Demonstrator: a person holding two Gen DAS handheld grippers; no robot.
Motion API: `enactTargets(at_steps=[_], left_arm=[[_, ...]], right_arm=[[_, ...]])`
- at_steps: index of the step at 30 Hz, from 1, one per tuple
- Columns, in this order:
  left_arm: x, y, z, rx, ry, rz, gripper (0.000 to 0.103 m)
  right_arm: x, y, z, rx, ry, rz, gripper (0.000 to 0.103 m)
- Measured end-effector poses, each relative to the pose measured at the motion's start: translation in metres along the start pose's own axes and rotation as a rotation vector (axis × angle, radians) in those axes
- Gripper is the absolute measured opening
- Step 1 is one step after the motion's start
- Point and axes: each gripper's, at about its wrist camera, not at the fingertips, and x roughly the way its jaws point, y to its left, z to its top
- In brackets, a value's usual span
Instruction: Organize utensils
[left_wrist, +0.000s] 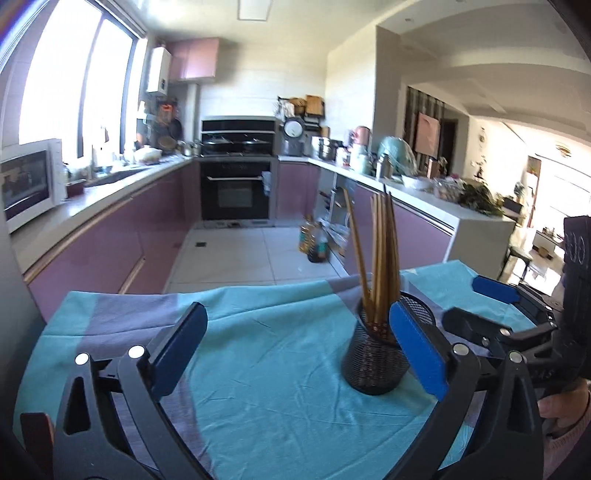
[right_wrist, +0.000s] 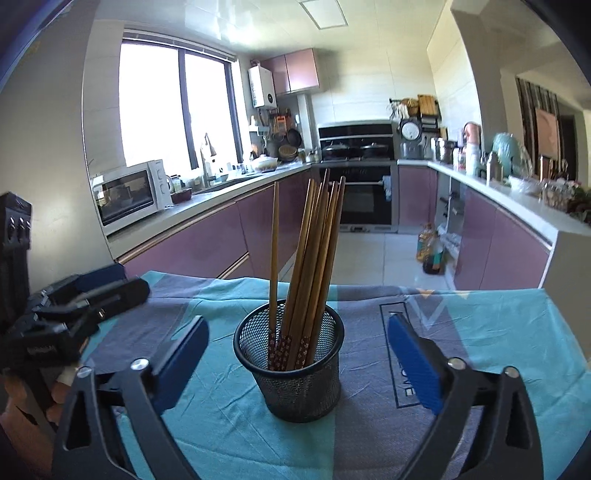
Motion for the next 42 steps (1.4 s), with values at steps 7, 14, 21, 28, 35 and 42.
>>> enactTargets(at_steps=[7,14,21,28,35,42], left_arm=[[-0.039,0.019,-0.015,-0.040,-0.061,0.083,0.097],[-0.073,0.028,-0.031,-0.038,-0.112,0.149,0.097],[-0.093,0.023,-0.040,-0.015,-0.156,0.201,0.097],[-0.106,0.017,-0.044,-0.006,-0.175,0.220,0.097],[-0.115,0.015,-0.045,-0.010,-0.196,0.225,0.097],[-0.118,0.014,-0.045,-0.013,-0.208,0.224,0.097]], right_arm=[[-0.017,0.010,-0.010,-0.035,-0.058,-0.032,0.096],[-0.026,0.019,-0.015,-0.036,-0.093,-0.051,0.096],[-0.035,0.025,-0.020,-0.044,-0.123,-0.060,0.096],[-0.041,0.031,-0.021,-0.045,-0.142,-0.063,0.096],[-0.046,0.033,-0.022,-0.042,-0.158,-0.072,0.096],[-0.050,0.034,-0.024,-0.039,-0.170,-0.081,0.096]])
